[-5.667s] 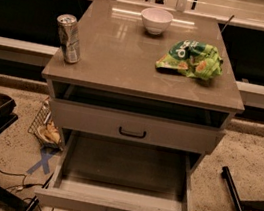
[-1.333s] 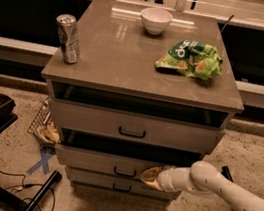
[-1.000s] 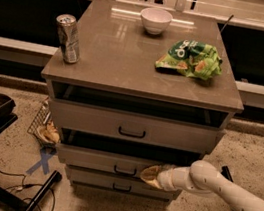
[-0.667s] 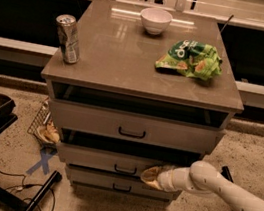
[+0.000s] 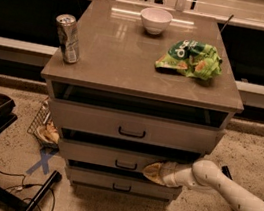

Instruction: Close middle drawer

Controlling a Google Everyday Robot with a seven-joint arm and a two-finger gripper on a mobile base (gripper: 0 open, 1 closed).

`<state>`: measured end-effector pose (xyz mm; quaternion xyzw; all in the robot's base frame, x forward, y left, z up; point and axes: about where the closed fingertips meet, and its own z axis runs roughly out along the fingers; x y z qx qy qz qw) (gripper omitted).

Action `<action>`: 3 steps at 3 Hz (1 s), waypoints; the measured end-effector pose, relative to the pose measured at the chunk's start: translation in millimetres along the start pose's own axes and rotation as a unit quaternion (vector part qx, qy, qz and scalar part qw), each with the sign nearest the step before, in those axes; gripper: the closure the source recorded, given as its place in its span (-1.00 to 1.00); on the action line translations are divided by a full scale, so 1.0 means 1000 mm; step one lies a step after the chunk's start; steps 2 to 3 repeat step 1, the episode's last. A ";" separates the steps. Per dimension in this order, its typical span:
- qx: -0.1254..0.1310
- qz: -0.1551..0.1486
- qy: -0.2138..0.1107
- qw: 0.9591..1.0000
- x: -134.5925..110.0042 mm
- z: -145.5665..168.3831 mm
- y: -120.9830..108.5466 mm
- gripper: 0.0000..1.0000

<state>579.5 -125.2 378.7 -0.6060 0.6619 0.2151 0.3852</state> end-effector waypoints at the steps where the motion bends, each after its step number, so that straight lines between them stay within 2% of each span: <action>1: 0.000 0.000 0.000 1.000 0.000 0.000 0.000 1.00; 3: 0.000 0.000 0.000 1.000 0.000 0.000 0.000 1.00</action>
Offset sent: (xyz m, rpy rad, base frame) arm 0.0000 0.0000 0.0000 0.0000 0.0000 0.0000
